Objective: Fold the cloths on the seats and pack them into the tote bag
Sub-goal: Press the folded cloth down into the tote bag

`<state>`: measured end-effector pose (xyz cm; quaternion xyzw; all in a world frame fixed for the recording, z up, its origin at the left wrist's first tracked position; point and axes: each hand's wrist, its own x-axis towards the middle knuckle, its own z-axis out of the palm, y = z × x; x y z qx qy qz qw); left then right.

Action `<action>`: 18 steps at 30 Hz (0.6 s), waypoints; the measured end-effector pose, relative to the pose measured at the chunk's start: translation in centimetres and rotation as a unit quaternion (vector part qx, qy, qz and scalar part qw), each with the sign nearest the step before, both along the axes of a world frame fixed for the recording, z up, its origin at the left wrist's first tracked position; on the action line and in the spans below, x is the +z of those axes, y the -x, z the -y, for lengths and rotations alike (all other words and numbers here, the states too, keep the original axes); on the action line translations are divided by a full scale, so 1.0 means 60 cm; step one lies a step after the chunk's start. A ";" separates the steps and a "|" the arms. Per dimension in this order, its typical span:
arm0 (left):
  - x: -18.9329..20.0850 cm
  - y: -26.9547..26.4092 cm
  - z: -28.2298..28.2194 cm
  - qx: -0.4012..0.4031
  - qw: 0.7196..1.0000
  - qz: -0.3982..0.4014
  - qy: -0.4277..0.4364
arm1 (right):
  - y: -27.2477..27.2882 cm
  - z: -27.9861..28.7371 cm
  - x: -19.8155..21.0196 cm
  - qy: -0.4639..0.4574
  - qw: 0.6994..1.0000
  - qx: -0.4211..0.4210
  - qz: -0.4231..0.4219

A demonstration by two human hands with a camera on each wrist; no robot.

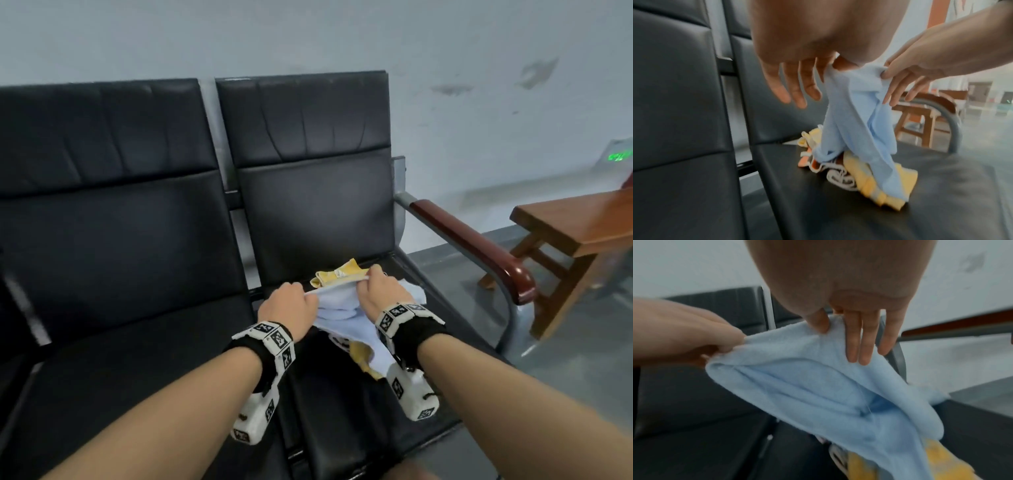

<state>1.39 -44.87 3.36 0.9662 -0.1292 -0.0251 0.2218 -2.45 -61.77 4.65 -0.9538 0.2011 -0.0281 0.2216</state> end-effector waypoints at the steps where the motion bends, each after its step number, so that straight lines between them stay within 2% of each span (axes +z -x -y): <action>1: 0.029 0.003 -0.014 0.022 0.998 -0.005 0.055 | 0.006 -0.016 0.038 -0.006 1.000 0.006 0.029; 5: 0.142 0.023 -0.080 0.080 0.962 0.008 0.262 | 0.041 -0.094 0.171 0.025 0.994 0.062 0.092; 8: 0.218 0.046 -0.138 0.112 0.922 0.027 0.369 | 0.053 -0.152 0.242 0.080 0.983 0.097 0.134; 12: 0.278 0.082 -0.233 0.123 0.892 0.056 0.431 | 0.068 -0.250 0.318 0.122 0.973 0.131 0.144; 18: 0.294 0.134 -0.402 0.096 0.897 0.036 0.429 | 0.084 -0.394 0.374 0.097 0.968 0.177 0.148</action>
